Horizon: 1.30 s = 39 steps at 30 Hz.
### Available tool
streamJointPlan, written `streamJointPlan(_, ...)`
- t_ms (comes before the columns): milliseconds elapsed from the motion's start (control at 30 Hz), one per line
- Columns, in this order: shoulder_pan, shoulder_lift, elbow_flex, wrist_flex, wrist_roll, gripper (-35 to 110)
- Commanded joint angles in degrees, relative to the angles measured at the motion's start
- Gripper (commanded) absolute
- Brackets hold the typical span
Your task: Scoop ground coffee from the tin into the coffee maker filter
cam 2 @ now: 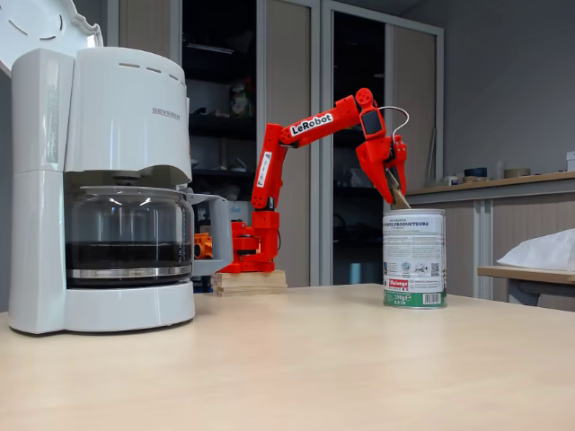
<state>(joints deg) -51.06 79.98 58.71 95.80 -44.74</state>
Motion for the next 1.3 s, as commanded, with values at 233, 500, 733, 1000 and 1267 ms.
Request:
streamJointPlan(233,-4.66,0.09,-4.13,-4.22,10.81,0)
streamJointPlan(500,-5.98,5.62,2.11,-13.27,20.48,0)
streamJointPlan(733,-3.34,16.87,19.42,-23.03,30.32,0)
streamJointPlan(1000,0.70,29.88,35.95,-28.48,33.40,0)
streamJointPlan(1267,0.44,37.97,44.12,-30.41,33.31,0)
